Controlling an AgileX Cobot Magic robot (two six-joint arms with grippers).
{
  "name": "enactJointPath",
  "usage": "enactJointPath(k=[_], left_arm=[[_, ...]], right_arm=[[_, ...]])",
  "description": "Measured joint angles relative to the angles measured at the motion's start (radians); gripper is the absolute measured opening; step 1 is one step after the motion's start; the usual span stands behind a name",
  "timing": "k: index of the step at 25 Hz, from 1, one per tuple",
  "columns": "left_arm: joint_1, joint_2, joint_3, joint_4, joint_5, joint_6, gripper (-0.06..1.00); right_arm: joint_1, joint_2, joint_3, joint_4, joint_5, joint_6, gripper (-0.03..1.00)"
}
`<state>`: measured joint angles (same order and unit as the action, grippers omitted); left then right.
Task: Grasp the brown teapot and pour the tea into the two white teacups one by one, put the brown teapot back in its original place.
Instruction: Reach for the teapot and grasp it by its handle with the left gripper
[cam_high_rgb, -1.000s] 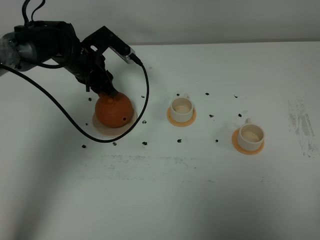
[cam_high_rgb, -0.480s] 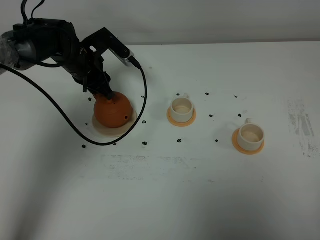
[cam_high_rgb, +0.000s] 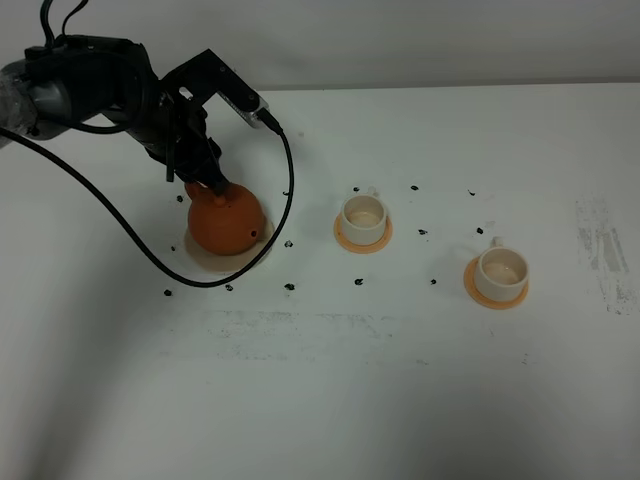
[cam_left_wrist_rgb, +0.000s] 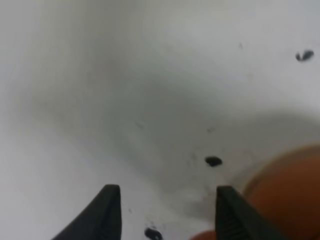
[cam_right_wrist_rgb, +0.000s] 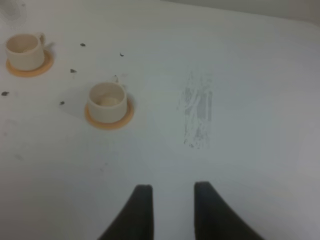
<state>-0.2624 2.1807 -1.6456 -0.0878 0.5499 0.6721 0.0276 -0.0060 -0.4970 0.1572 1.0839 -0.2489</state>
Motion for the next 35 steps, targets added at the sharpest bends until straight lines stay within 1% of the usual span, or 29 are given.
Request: enactJointPath(k=[5, 11, 15, 17, 22, 25, 28, 35], left_arm=[[0.012, -0.002, 0.000, -0.014, -0.036, 0.000, 0.46], [0.048, 0.018, 0.000, -0.072, -0.064, -0.001, 0.46], [0.062, 0.049, 0.000, -0.119, -0.068, -0.001, 0.46], [0.064, 0.057, 0.000, -0.129, -0.065, -0.001, 0.46], [0.064, 0.053, 0.000, -0.135, -0.034, -0.003, 0.46], [0.064, 0.039, 0.000, -0.135, 0.018, -0.002, 0.46], [0.064, 0.027, 0.000, -0.134, 0.045, -0.002, 0.46], [0.071, 0.020, 0.000, -0.134, 0.081, -0.025, 0.46]], right_arm=[[0.000, 0.000, 0.000, 0.000, 0.000, 0.000, 0.22], [0.000, 0.000, 0.000, 0.000, 0.000, 0.000, 0.22], [0.000, 0.000, 0.000, 0.000, 0.000, 0.000, 0.22], [0.000, 0.000, 0.000, 0.000, 0.000, 0.000, 0.22], [0.000, 0.000, 0.000, 0.000, 0.000, 0.000, 0.22], [0.000, 0.000, 0.000, 0.000, 0.000, 0.000, 0.22], [0.000, 0.000, 0.000, 0.000, 0.000, 0.000, 0.22], [0.000, 0.000, 0.000, 0.000, 0.000, 0.000, 0.22]])
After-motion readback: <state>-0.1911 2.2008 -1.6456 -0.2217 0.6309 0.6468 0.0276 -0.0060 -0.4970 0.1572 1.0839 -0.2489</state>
